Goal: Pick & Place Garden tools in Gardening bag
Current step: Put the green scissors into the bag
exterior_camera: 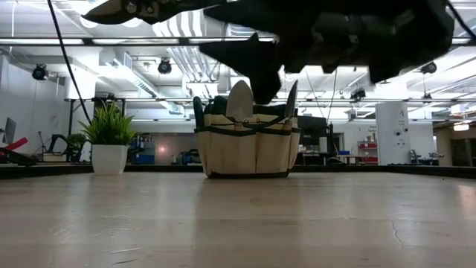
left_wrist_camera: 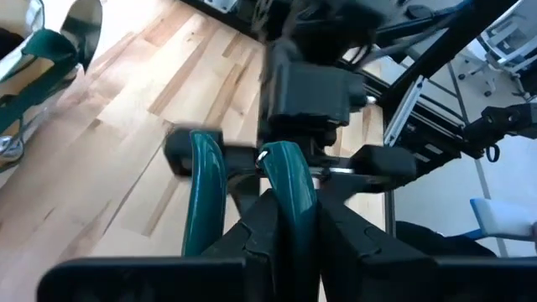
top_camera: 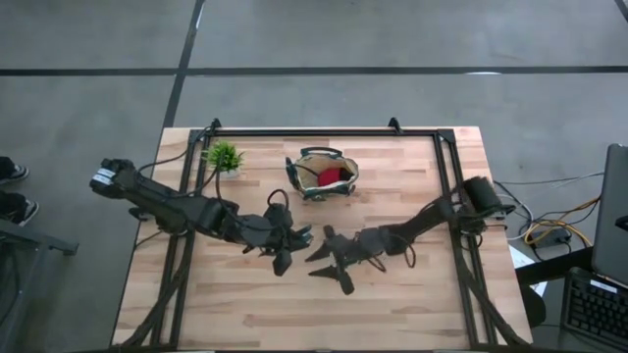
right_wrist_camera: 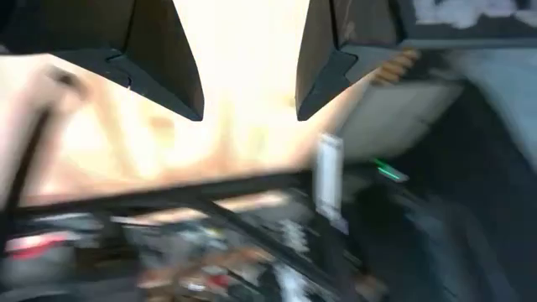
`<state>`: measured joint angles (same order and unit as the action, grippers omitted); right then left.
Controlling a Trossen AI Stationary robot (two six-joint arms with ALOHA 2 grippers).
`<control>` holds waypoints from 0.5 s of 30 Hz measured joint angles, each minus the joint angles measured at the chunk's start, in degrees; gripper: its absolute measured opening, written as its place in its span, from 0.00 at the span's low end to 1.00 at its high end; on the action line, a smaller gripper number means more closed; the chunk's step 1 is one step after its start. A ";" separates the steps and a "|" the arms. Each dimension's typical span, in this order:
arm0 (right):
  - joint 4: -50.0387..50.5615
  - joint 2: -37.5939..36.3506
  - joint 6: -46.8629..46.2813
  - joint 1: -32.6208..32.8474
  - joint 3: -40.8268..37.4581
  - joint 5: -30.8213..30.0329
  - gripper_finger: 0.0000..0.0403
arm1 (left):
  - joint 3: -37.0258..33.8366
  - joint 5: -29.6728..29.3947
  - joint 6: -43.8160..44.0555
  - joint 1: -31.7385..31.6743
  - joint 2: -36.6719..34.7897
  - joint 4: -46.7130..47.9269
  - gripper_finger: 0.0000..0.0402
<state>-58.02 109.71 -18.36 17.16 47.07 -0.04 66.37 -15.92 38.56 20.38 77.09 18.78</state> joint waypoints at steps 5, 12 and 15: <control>14.47 -7.51 12.11 2.58 0.41 -15.68 0.41 | -0.04 -0.02 1.15 0.66 0.10 0.38 0.14; 17.17 -11.76 22.82 4.64 0.56 -24.17 0.38 | -0.04 -0.02 1.62 1.34 0.59 0.13 0.14; 17.18 -11.71 23.28 4.10 1.24 -26.68 0.38 | -0.04 -0.07 1.65 1.32 1.53 0.13 0.14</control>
<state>-40.84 98.01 4.92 21.26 48.31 -26.72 66.32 -15.99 40.21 21.70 78.62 18.91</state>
